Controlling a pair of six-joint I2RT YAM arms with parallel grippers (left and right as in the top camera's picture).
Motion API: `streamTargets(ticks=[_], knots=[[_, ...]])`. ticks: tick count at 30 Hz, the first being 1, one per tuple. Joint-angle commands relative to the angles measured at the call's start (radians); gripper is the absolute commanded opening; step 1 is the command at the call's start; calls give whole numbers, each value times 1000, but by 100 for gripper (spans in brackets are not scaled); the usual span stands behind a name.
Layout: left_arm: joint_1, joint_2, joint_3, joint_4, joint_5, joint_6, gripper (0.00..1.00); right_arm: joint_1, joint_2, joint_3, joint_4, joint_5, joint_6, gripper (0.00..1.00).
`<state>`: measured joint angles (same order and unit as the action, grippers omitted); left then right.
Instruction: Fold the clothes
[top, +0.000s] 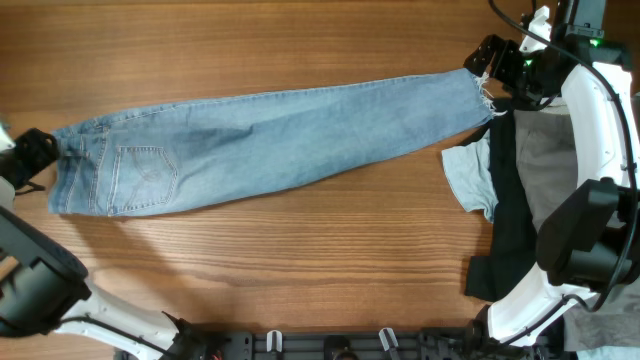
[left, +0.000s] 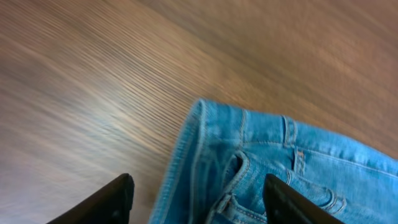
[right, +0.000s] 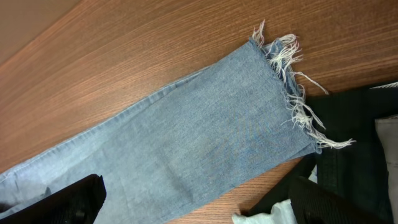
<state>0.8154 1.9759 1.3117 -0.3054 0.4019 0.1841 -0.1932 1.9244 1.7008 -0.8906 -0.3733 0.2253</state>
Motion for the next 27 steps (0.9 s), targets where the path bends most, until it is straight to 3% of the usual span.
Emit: streamTargets(ticks=[1, 6, 8, 12, 15, 22, 27], knots=[[-12, 68, 11, 6, 111, 53, 64, 0, 18, 6, 1, 8, 14, 100], [-58, 89, 10, 0, 114, 58, 47, 1, 18, 6, -2, 8, 21, 100], [-68, 89, 10, -5, 113, 65, 36, 0, 18, 6, -5, 8, 34, 100], [-70, 89, 10, -31, 113, 67, 4, 0, 18, 6, -12, 8, 40, 100], [-67, 87, 11, -34, 101, 11, 4, 0, 18, 6, -12, 8, 41, 100], [23, 3, 29, -14, -85, -278, 4, 0, 18, 6, -12, 8, 40, 100], [89, -33, 29, 3, -146, -354, 4, 0, 18, 6, -11, 8, 40, 100]])
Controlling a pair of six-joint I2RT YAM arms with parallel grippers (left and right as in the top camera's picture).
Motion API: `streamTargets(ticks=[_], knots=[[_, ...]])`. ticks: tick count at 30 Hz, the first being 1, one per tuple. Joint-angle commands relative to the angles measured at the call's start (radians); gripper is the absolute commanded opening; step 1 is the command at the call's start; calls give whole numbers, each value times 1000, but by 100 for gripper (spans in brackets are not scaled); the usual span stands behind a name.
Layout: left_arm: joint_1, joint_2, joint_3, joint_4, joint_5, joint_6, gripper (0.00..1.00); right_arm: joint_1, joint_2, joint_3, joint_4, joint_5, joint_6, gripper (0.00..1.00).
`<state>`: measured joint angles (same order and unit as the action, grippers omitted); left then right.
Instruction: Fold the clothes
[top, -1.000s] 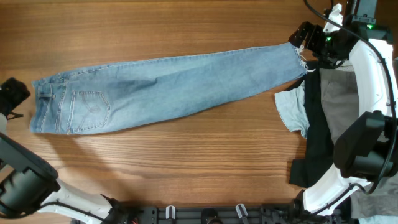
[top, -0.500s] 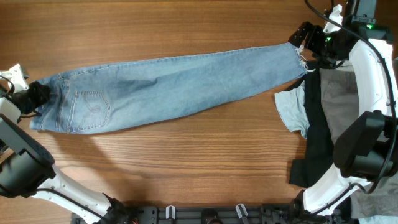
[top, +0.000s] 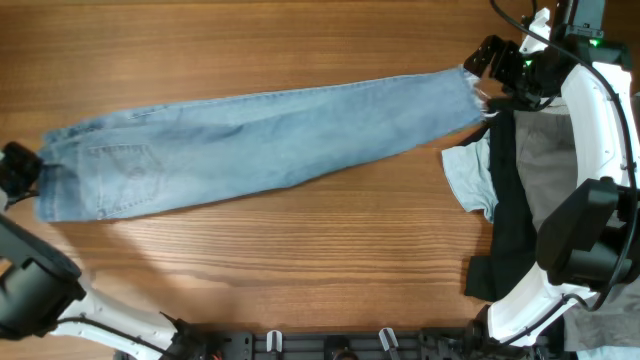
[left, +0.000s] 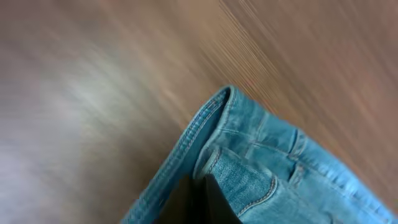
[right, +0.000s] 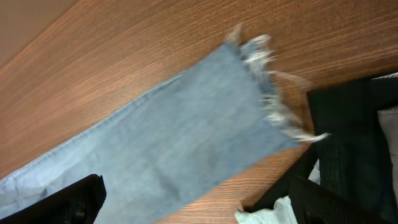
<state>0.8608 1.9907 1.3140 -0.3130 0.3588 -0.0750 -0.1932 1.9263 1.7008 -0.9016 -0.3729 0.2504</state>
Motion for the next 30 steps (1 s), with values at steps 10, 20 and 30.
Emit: streamTargets(ticks=[10, 20, 30], knots=[[42, -117, 26, -52, 35, -90, 72, 97, 16, 6, 8, 37, -171, 99], [-174, -255, 26, -545, -32, -4, 51, 190, 152, 6, 376, 249, -225, 68], [-233, -244, 25, -595, -117, -38, 56, 159, 373, 6, 491, 204, -330, 68]])
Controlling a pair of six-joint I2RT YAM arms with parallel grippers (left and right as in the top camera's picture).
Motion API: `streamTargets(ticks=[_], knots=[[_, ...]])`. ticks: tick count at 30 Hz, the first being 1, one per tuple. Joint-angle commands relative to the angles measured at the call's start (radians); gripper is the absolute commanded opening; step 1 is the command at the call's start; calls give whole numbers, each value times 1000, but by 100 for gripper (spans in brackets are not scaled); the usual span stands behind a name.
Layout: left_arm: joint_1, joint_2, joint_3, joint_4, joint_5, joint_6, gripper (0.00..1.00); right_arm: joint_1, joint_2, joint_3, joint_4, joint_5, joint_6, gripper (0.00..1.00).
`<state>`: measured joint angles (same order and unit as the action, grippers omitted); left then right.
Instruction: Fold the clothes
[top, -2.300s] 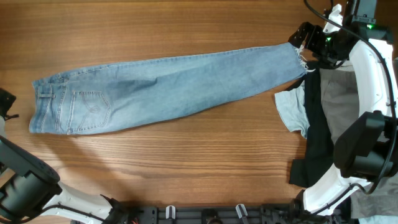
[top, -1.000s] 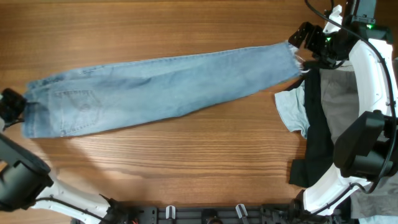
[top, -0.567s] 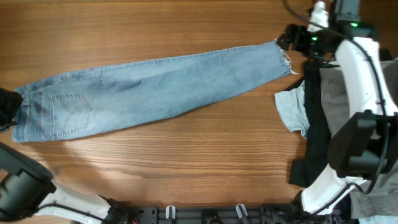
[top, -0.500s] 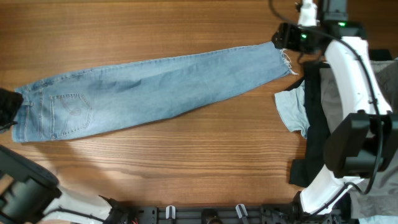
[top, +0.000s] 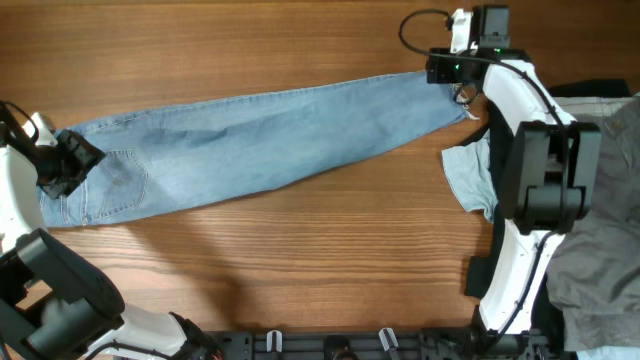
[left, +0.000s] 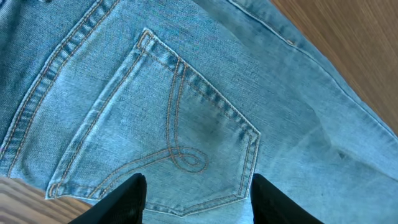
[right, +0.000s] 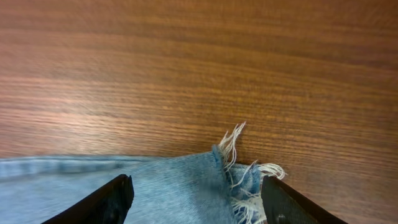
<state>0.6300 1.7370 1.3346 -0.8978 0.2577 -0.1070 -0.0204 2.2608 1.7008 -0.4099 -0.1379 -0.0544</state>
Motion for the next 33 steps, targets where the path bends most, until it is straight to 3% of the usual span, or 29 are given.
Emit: streamTargets(ticks=[1, 3, 6, 8, 10, 13, 15, 18, 20, 24, 27, 29, 30, 31, 32, 33], knots=[[-2, 10, 5, -15, -16, -6, 56, -14, 40, 6, -14, -68, -33, 65], [-2, 10, 5, -22, -16, -6, 56, -14, 40, 6, -34, -142, -72, 60], [-2, 10, 5, -24, -16, -6, 56, -14, 40, 6, -52, -150, -76, 60], [-2, 10, 5, -28, -16, -6, 56, -15, 40, 5, -47, -82, -80, 71], [-2, 10, 5, -28, -16, -6, 56, -19, 41, 3, -34, -64, -116, 89], [-2, 10, 5, -31, -16, -6, 56, -31, 54, -6, -13, -64, -138, 96], [-2, 10, 5, -33, -16, -6, 56, -36, 62, -7, -24, -90, -138, 79], [-2, 10, 5, -38, -16, -6, 56, -37, 68, -7, -29, -157, -140, 68], [-2, 10, 5, -39, -16, -6, 55, -37, 70, -7, -30, -171, -135, 53], [-2, 10, 5, -39, -16, -6, 56, -39, 72, -7, -28, -170, -130, 48], [-2, 10, 5, -39, -16, -6, 55, -39, 72, -7, -29, -170, -124, 17], [-2, 10, 5, -39, -16, -6, 55, -42, 72, -7, -19, -164, -119, 11], [-2, 10, 5, -39, -16, -6, 55, -45, 72, -7, -9, -147, -106, 28], [-2, 10, 5, -39, -16, -6, 55, -50, 72, -7, 4, -140, -91, 57], [-2, 10, 5, -39, -16, -6, 55, -55, 72, -7, 14, -140, -92, 66], [-2, 10, 5, -39, -16, -6, 55, -59, 72, -7, 21, -140, -91, 65]])
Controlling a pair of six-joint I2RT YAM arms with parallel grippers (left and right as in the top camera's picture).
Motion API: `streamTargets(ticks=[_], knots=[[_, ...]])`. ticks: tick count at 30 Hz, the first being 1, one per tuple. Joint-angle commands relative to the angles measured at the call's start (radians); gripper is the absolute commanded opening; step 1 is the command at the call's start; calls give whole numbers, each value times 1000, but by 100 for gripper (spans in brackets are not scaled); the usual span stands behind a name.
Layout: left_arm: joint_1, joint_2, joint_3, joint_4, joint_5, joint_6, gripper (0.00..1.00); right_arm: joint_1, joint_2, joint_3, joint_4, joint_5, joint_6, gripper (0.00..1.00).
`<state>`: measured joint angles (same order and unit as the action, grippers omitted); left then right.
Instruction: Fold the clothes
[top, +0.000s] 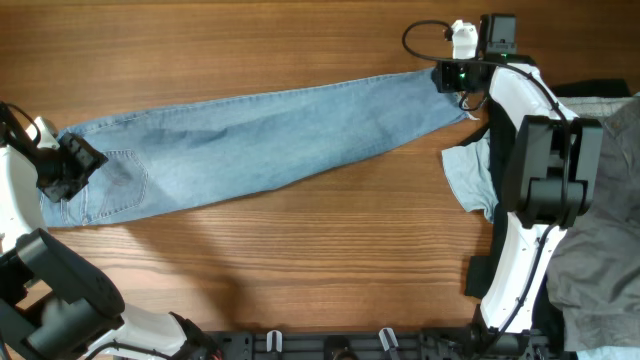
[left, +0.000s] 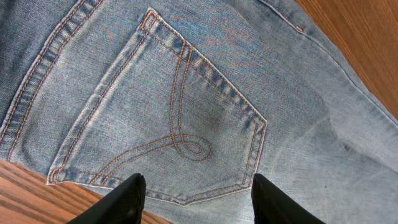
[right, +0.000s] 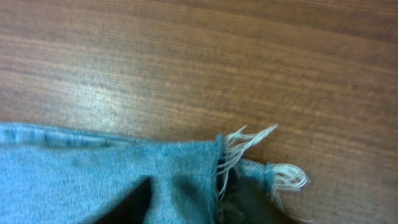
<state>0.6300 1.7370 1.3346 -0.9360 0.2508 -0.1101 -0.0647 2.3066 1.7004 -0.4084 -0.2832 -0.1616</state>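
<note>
Light-blue jeans (top: 270, 135) lie stretched out across the wooden table, waist at the left and frayed hem (right: 283, 175) at the far right. My left gripper (top: 68, 165) hovers open over the waist end, with the back pocket (left: 174, 118) showing between and above its fingers (left: 134, 199). My right gripper (top: 452, 78) is down at the hem's far corner. In the right wrist view the right gripper (right: 193, 202) has its jaws drawn close together with denim bunched between them.
A pile of clothes sits at the right edge: a black garment (top: 508, 200), a small pale-blue piece (top: 468, 180) and grey fabric (top: 600, 250). Bare wooden table (top: 300, 260) lies in front of and behind the jeans.
My right gripper's jaws, wide apart at the frayed hem before, have drawn in on the denim. My left gripper stays open over the back pocket, almost unmoved.
My left gripper was open at the waistband corner and the right was high over the hem, open. Then the left was shut on the waistband and the jeans lay further left. Later the left stood open over the pocket, the right low at the hem, now shut on it.
</note>
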Motion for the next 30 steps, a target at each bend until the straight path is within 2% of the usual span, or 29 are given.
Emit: streamTargets(ticks=[1, 4, 9, 11, 12, 14, 22, 28, 30], knots=[[-2, 10, 5, -1, -10, -3, 55, -17, 26, -6, 19, 5, 16, 61], [-2, 10, 5, -1, -10, -3, 55, -18, 27, -7, 6, -36, 32, 49], [-2, 10, 5, 0, -10, -3, 55, -17, 63, -7, -13, -61, 56, 43], [-2, 10, 5, -5, -9, -3, 55, -18, 81, -7, -31, -62, 60, 19], [-2, 10, 5, -8, -9, -3, 55, -18, 79, -6, -29, -62, 60, 12], [-2, 10, 5, -8, -9, -3, 55, -23, 55, -2, -24, -62, 60, 4], [-2, 10, 5, 7, -10, -2, 55, -79, -103, 0, -19, -119, 78, 4], [-2, 10, 5, 27, -10, -3, 45, -181, -149, -1, 33, -111, 450, 4], [-2, 10, 5, 26, -10, -3, 38, -199, -149, -1, 31, -123, 449, 4]])
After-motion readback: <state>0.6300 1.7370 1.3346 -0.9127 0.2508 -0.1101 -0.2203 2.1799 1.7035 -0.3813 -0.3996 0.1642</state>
